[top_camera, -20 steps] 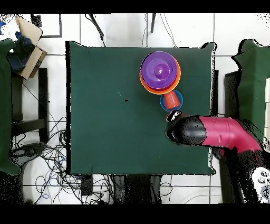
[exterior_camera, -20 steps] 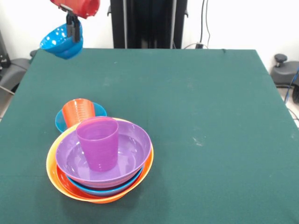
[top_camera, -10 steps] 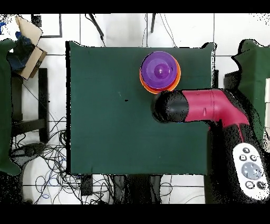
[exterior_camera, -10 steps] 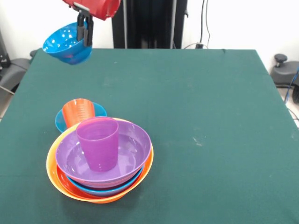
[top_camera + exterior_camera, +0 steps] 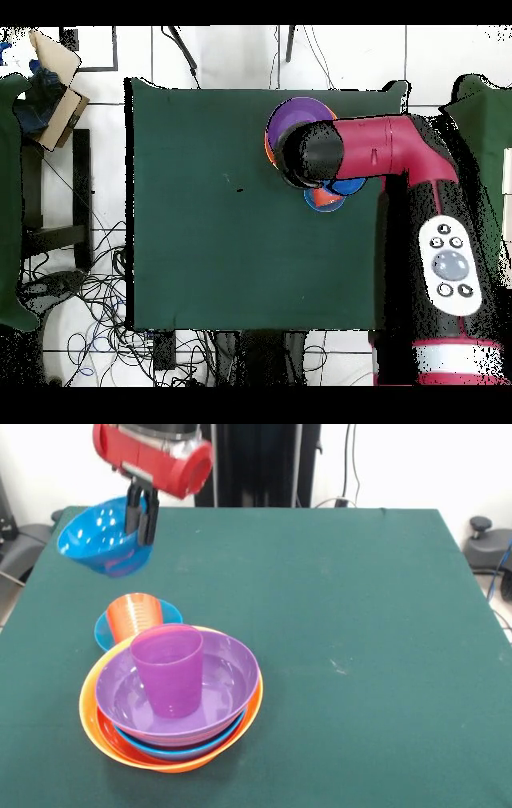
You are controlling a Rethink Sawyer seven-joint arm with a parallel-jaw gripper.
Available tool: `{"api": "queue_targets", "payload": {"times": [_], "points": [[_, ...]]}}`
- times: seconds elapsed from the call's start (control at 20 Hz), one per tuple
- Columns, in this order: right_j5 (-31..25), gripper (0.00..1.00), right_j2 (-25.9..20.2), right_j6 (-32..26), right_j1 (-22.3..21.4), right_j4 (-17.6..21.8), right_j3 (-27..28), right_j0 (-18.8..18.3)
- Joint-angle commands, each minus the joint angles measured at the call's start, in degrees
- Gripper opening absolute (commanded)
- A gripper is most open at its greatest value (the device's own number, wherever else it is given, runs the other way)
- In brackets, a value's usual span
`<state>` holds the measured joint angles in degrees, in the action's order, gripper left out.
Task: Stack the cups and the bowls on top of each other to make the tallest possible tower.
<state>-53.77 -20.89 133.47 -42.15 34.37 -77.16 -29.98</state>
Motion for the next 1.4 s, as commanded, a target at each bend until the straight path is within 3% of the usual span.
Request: {"api": "queue_targets", "payload": {"times": [0.05, 0.15, 0.4, 0.85, 0.95, 1.1, 1.4], "points": [[0.64, 0.00, 2.82, 1.12, 11.52, 3.02, 5.99, 1.28], [0.87, 0.00, 2.36, 0.54, 11.40, 1.04, 4.58, 0.48], [-0.26, 0.00, 5.36, 2.84, 7.40, 1.14, 0.98, 2.24], [-4.09, 0.00, 8.51, 3.75, 5.37, -1.00, 2.33, 5.92], [-2.34, 0.00, 8.22, 3.46, 6.52, -1.99, 3.12, 5.39], [-8.29, 0.00, 7.21, -0.77, 7.07, -3.47, 7.89, 5.38], [-11.81, 0.00, 6.94, -1.81, 9.92, -3.50, 14.08, 6.64]]}}
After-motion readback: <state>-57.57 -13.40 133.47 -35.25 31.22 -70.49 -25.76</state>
